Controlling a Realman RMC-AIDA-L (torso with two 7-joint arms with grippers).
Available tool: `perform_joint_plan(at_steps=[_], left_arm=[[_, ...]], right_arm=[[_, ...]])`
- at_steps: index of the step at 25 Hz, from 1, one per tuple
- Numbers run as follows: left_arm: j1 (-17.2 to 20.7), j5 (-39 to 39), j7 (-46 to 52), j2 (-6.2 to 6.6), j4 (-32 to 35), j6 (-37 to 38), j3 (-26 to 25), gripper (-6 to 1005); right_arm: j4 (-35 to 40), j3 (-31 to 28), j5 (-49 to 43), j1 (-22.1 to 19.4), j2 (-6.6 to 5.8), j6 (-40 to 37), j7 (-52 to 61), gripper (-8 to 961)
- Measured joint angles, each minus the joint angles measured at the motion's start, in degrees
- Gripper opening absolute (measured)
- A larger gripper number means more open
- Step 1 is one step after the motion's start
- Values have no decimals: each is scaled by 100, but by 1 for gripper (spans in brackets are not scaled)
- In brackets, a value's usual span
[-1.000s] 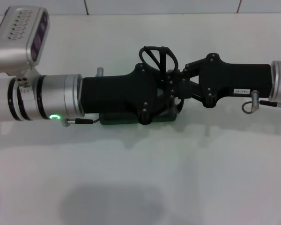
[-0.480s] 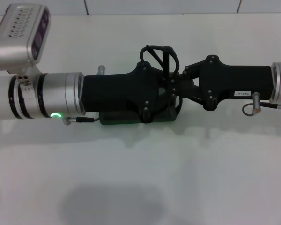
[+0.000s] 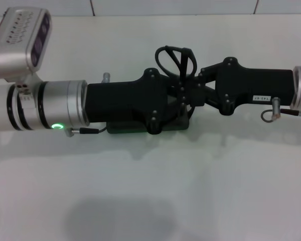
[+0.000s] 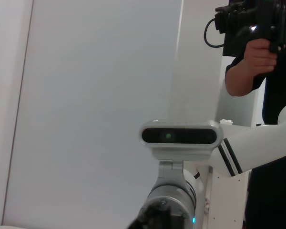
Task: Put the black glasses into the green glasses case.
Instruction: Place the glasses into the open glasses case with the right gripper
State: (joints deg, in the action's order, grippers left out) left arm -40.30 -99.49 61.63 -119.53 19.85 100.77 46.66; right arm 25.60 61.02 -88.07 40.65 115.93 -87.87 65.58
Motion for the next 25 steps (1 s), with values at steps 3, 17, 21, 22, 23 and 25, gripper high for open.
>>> perform_joint_plan(at_steps=[3,17,21,22,23,25], left_arm=[[73,0,0,3,33,48,0,5],[1259,-184,-52,266,586,-529,-59,6],[1488,-189,-58,337,591,-657,-58,6],[1526,-192,-63,350,590,-685,-51,6],[1569,-197,-68,368,590,-716,-43,6],[1630,-235,-72,396,591,-739,-33,6]], right_arm=[[-9,-7,78,-16,-10,125,13,55],[-24,567,121,338,22,945,-1,56],[-31,938,160,452,26,1218,59,56],[-31,1161,249,489,26,1369,70,55],[-29,1286,301,505,27,1464,71,55],[-1,1563,402,545,27,1683,71,55]])
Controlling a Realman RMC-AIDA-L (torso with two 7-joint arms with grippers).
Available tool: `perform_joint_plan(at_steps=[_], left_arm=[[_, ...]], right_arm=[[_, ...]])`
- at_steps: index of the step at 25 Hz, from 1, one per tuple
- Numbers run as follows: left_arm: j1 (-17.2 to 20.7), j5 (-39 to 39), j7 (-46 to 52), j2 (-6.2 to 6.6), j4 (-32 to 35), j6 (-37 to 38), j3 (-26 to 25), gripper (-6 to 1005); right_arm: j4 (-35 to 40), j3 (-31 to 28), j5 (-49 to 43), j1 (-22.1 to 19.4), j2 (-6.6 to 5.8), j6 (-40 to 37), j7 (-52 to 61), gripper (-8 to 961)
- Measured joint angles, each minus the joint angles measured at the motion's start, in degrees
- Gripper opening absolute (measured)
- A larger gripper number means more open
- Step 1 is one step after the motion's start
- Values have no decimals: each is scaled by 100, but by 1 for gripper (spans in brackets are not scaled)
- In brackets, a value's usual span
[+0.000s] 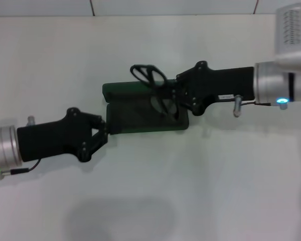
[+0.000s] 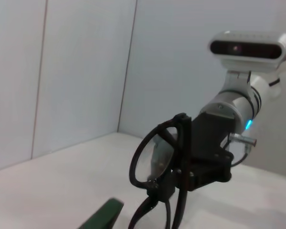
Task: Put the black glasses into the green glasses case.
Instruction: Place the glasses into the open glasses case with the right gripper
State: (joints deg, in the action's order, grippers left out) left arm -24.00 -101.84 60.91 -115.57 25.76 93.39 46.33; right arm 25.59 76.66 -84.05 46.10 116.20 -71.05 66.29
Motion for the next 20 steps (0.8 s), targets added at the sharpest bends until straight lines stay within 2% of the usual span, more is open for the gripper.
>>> perform_joint_plan(at_steps=[9,20], left_arm=[[92,-262,-1,26,0,-25,-10,6],[91,-267,0,57,-1,-67,7,7]], right_arm=[[138,664,68,112,-1,735,4,55],[262,800,-23,107,-3,990,7,55]])
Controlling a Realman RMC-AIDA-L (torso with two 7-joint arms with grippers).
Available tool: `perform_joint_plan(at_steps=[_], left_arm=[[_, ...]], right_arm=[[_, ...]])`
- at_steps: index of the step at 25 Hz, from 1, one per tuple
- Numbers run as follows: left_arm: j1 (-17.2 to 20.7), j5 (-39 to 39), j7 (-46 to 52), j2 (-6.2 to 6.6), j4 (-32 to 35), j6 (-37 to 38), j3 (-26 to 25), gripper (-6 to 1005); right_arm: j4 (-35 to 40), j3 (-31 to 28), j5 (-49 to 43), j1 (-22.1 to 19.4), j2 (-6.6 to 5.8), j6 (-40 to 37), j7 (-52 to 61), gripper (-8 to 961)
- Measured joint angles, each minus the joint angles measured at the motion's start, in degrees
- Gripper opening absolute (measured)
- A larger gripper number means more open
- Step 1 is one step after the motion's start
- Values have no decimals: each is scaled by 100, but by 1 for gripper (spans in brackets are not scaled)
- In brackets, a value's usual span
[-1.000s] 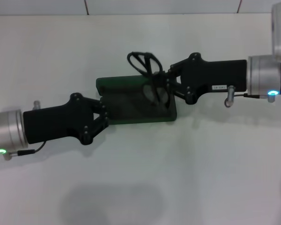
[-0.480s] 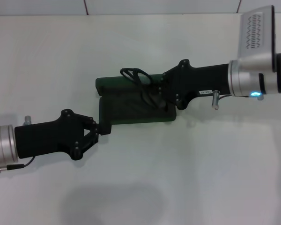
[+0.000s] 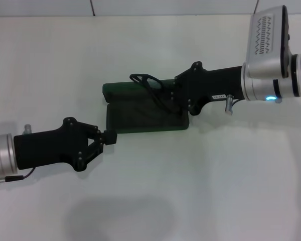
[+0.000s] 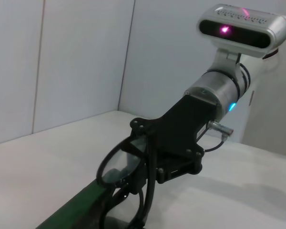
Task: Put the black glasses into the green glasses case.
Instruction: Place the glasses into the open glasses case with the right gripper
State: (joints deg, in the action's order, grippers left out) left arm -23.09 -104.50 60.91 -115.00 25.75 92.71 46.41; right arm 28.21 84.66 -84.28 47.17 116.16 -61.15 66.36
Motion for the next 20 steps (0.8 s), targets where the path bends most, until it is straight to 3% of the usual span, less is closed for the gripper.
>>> perform_joint_plan(at_steps=[20], left_arm=[[-58,0,0,22,0,-96,0,7]], right_arm=[[51,235,-9,-68,3,279,-8,56]])
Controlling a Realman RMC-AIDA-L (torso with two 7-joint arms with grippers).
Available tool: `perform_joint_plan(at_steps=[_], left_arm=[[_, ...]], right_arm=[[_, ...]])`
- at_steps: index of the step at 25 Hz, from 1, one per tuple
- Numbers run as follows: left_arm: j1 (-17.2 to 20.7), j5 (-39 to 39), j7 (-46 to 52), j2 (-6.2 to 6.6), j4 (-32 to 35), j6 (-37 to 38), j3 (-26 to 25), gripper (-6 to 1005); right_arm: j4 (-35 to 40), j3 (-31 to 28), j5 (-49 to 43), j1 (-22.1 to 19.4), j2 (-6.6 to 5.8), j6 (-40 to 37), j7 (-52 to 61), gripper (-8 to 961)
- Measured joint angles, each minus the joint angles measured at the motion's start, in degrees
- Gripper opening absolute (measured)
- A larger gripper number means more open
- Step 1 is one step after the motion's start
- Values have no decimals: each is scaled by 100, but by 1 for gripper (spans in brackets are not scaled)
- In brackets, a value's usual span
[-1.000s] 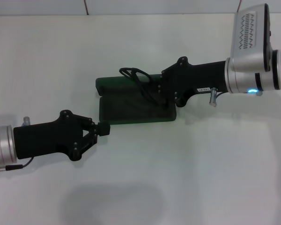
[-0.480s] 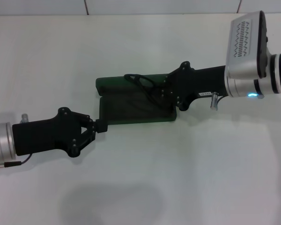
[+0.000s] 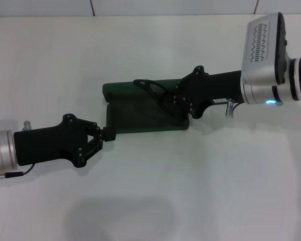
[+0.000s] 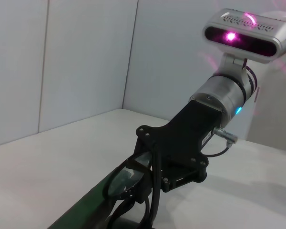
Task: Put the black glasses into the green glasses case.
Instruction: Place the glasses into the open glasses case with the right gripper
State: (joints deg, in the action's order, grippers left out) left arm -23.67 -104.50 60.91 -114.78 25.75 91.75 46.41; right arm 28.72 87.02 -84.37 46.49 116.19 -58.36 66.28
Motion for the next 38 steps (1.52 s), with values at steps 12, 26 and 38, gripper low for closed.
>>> perform_joint_plan(at_steps=[12,26,38], left_arm=[[-16,0,-38,-3,0,0,8,8],[23,-1,-53,-36,0,7,9,8],[5,-125,-9,-40,-19,33,12,9]], right_arm=[[21,0,54,0,0,114,149,68],[32,-13,140,-31,0,108,156,183],[683,-223,552,-769,-48,-264,158,185]])
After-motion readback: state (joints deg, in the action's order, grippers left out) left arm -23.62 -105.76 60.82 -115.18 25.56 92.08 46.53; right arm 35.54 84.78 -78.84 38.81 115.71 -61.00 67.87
